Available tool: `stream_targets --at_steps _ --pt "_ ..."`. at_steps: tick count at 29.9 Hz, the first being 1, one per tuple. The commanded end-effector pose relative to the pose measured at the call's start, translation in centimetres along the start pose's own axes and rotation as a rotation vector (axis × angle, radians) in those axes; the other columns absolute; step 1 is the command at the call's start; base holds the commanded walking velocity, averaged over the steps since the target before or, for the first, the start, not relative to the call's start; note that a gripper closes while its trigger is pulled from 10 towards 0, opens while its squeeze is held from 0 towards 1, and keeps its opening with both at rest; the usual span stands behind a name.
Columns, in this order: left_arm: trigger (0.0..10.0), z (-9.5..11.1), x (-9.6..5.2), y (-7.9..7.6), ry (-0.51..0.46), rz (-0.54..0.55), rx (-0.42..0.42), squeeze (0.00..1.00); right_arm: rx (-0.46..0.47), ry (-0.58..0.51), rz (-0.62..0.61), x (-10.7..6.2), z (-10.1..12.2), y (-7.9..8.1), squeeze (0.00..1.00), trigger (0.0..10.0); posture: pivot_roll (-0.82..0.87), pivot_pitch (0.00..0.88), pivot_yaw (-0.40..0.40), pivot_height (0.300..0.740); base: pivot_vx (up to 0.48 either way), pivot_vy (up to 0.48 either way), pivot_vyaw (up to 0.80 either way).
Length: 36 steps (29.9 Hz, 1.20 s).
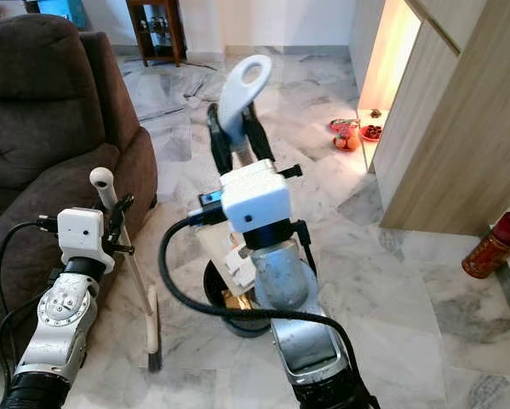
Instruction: Sweep floor
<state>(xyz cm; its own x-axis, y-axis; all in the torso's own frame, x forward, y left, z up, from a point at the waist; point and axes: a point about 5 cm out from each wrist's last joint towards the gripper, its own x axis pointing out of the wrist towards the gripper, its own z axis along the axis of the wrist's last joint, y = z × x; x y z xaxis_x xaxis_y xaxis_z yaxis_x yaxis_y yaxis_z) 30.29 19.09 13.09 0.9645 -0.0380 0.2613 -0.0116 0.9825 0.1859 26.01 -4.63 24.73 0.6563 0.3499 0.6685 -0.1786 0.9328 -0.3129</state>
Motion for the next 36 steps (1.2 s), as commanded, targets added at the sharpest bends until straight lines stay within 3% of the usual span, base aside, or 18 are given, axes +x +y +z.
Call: stream_targets --at_steps 1,22,36 --pt "10.0 1.0 0.3 0.1 -0.054 -0.004 0.015 0.0 -0.031 -0.113 0.024 0.4 1.8 0.3 0.0 10.0 0.02 0.065 0.04 0.74 0.0 0.0 0.0" --pt "10.0 1.0 0.4 0.0 -0.057 -0.001 0.012 0.0 -0.104 -0.157 0.108 0.1 2.2 1.7 0.0 10.0 0.02 0.068 0.035 0.74 0.0 0.0 0.0" --pt "10.0 1.0 0.3 0.0 -0.055 -0.007 0.012 0.0 -0.144 -0.14 0.112 0.0 1.7 1.7 0.0 10.0 0.02 0.067 0.036 0.74 0.0 0.0 0.0"
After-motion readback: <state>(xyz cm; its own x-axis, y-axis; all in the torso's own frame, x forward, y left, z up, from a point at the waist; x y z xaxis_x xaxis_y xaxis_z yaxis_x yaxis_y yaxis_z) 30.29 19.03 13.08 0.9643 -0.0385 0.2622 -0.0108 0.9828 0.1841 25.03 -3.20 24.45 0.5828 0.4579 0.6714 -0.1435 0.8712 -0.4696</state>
